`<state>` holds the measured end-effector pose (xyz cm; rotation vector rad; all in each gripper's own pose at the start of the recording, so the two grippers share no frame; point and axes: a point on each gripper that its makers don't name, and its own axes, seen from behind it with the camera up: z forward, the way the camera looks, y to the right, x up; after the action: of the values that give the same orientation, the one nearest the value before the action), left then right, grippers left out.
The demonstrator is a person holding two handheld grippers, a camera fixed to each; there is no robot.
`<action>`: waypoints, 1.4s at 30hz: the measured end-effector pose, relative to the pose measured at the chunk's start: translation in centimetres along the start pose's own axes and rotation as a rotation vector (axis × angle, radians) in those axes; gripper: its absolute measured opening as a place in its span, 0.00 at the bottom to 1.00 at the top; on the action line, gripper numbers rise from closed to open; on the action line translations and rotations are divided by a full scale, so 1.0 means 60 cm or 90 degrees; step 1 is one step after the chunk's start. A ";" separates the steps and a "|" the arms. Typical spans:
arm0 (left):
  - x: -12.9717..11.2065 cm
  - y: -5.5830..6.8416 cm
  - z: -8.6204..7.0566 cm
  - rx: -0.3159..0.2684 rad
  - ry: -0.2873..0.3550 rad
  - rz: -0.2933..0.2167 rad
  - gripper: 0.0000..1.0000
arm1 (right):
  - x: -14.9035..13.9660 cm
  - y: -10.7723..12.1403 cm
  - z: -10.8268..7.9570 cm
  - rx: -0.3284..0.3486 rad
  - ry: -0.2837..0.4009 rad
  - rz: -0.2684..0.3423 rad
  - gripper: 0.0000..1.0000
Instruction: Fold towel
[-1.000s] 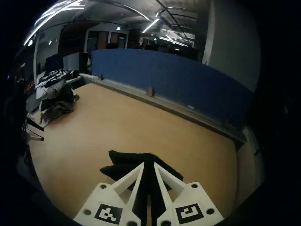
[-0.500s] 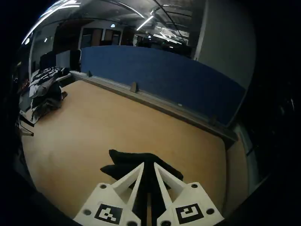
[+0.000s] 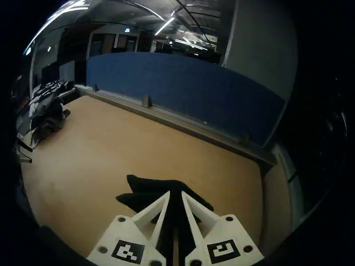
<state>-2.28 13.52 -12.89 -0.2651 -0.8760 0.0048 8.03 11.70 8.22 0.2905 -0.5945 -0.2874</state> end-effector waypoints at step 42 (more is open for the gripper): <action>0.014 0.034 0.021 0.001 -0.009 0.017 0.94 | -0.257 0.026 -0.018 -0.028 -0.115 0.119 0.02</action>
<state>-2.50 15.86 -11.93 -0.2750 -0.8857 0.0330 -3.25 18.69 0.14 0.1655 -0.7869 -0.1463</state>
